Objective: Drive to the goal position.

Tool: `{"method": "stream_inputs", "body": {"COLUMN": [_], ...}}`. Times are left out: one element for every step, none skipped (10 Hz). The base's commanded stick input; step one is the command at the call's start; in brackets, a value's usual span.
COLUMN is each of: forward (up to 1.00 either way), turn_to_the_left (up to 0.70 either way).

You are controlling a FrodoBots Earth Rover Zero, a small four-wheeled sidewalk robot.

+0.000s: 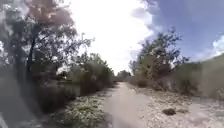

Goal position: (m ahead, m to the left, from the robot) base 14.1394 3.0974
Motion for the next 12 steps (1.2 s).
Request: {"method": "stream_inputs", "body": {"forward": [0.7,0.7,0.7,0.7,0.7,0.7,0.7,0.7,0.7,0.7,0.7,0.7], "turn_to_the_left": [0.0,0.0,0.0,0.0,0.0,0.0,0.0,0.0,0.0,0.0,0.0,0.0]}}
